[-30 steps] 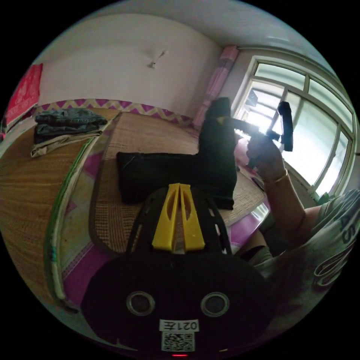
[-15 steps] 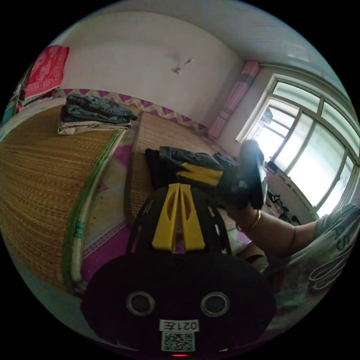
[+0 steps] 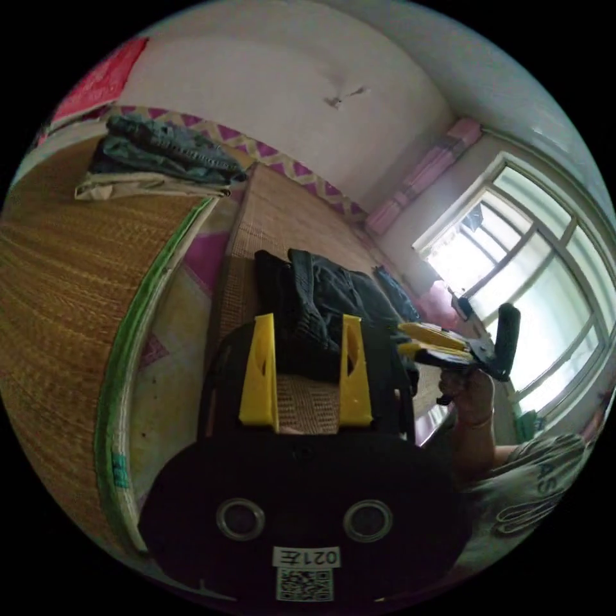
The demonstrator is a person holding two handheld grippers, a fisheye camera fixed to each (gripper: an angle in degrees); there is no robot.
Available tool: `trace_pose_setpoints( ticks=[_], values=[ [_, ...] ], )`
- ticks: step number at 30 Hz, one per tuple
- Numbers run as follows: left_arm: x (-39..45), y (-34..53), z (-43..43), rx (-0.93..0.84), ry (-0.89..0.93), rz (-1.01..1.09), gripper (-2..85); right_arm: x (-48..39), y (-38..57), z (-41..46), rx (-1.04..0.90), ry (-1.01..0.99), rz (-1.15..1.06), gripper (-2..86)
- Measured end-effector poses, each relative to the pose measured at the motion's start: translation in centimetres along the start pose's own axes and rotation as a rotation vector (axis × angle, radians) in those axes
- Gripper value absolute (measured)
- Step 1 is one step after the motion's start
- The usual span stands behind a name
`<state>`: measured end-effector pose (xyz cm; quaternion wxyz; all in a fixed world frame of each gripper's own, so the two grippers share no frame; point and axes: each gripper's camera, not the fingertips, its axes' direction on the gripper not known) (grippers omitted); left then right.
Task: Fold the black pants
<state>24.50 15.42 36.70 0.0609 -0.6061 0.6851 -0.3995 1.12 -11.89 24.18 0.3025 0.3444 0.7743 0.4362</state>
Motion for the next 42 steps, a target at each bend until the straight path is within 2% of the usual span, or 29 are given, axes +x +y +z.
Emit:
trace_pose_setpoints(
  ticks=[4,8,11,13,15,19,22,28,33,37,40,42],
  values=[
    [-4.1,-2.8,0.8,-0.027,0.040,-0.057,17.6,12.1,0.4,1.1,-0.032,-0.004,0.309,19.0],
    [-7.4,-5.6,3.2,-0.171,0.028,-0.082,19.0,22.2,1.9,6.7,-0.088,-0.465,0.527,18.6],
    [-9.1,-7.0,3.2,-0.202,-0.017,-0.076,16.5,25.1,2.5,8.8,-0.069,-0.596,0.548,16.6],
    [-10.2,-7.8,3.7,-0.268,0.027,-0.081,13.3,26.1,2.4,10.0,-0.092,-0.653,0.544,14.7],
    [-12.4,-8.7,3.5,-0.281,0.085,-0.112,8.9,27.5,2.4,11.2,-0.103,-0.670,0.558,11.6],
    [-14.8,-9.4,2.4,-0.254,0.158,-0.158,6.3,29.4,3.0,11.9,-0.096,-0.721,0.626,7.9],
    [-15.0,-10.3,0.2,-0.188,0.197,-0.120,5.6,29.3,1.3,10.3,-0.086,-0.672,0.538,6.9],
    [-16.1,-15.2,-8.4,-0.046,0.248,-0.055,5.3,25.9,-9.0,7.0,-0.112,-0.628,0.263,6.5],
    [-19.5,-24.1,-18.6,0.144,0.106,-0.020,5.4,20.9,-24.7,9.3,-0.098,-0.717,0.100,6.5],
    [-22.3,-30.6,-23.2,0.233,-0.020,-0.015,5.7,16.4,-35.7,11.4,-0.047,-0.707,-0.001,6.7],
    [-26.3,-34.3,-24.3,0.264,-0.099,-0.099,6.5,12.9,-42.0,13.7,0.001,-0.611,-0.029,8.5],
    [-31.3,-35.0,-23.6,0.267,-0.163,-0.275,6.9,10.7,-44.6,16.7,0.026,-0.436,-0.037,13.6]
  ],
)
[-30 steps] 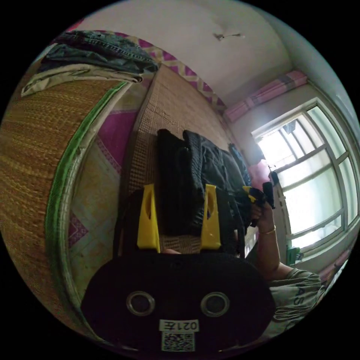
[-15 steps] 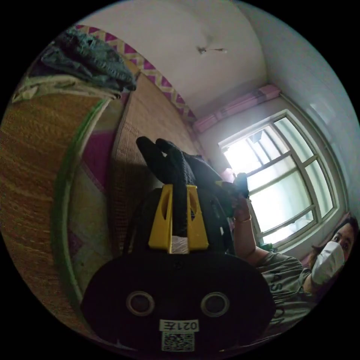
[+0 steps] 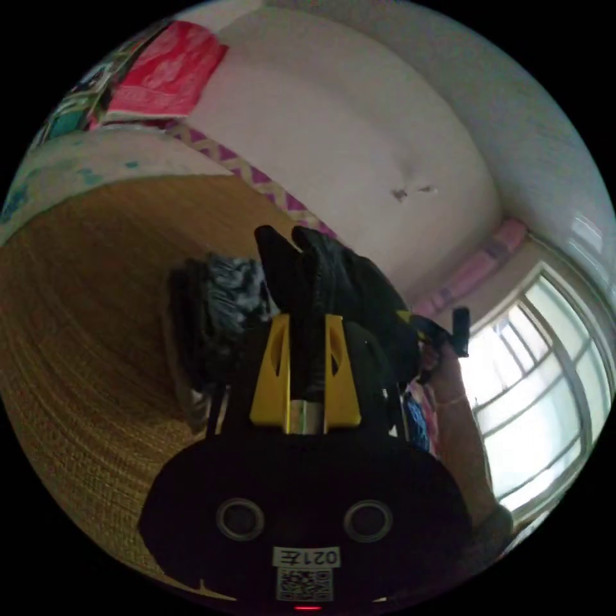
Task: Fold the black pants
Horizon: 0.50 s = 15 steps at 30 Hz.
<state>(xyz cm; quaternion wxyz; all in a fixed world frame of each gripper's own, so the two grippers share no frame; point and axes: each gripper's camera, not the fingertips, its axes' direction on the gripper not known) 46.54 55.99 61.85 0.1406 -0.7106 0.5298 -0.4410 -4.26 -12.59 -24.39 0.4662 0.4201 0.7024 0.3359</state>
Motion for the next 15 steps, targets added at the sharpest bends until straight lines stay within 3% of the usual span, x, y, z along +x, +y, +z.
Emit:
trace_pose_setpoints(
  ticks=[2,5,10,15],
  values=[
    [-3.4,0.2,0.6,-0.043,-0.029,-0.127,5.0,0.3,-0.2,3.0,-0.052,0.144,0.004,16.4],
    [-5.3,2.4,-0.8,0.029,0.121,-0.143,0.1,1.9,1.9,6.5,-0.194,0.172,-0.001,16.5],
    [-1.2,8.2,-5.0,0.095,0.065,0.121,-0.9,3.5,8.9,4.3,-0.191,0.117,-0.043,15.1],
    [4.6,18.4,-6.9,0.027,0.062,0.359,-0.9,4.4,20.2,-4.0,-0.143,0.082,-0.055,13.8]
  ],
)
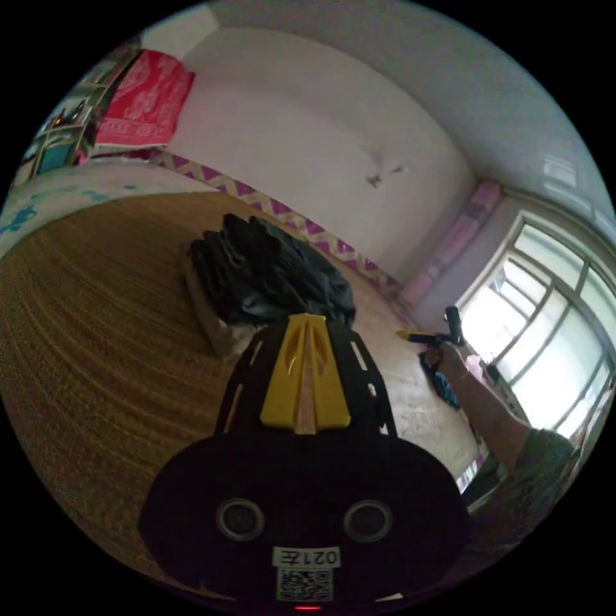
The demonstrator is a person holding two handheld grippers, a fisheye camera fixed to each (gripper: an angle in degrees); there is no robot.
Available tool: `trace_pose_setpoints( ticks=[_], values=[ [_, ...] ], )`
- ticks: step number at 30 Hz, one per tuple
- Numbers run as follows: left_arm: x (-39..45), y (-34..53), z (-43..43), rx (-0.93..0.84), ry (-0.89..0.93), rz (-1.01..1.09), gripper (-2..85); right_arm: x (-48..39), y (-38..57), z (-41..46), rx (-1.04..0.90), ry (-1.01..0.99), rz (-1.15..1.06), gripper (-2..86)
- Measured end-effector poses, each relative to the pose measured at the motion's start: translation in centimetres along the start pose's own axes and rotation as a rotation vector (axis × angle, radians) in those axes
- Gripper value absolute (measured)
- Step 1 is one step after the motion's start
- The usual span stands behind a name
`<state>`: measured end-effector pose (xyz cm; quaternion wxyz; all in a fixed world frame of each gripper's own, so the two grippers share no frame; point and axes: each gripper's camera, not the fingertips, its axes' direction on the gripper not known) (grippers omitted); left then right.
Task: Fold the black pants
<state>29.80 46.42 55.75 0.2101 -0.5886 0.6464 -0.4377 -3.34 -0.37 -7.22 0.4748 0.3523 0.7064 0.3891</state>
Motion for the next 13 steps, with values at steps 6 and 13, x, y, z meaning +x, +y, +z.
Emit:
trace_pose_setpoints(
  ticks=[6,13],
  values=[
    [10.2,9.3,2.7,-0.208,0.013,0.136,-0.9,1.8,16.6,-7.7,0.045,-0.030,0.107,10.5],
    [22.3,15.9,5.8,-0.228,-0.048,0.294,-0.2,4.4,31.8,-15.5,0.184,0.229,0.341,6.9]
  ],
)
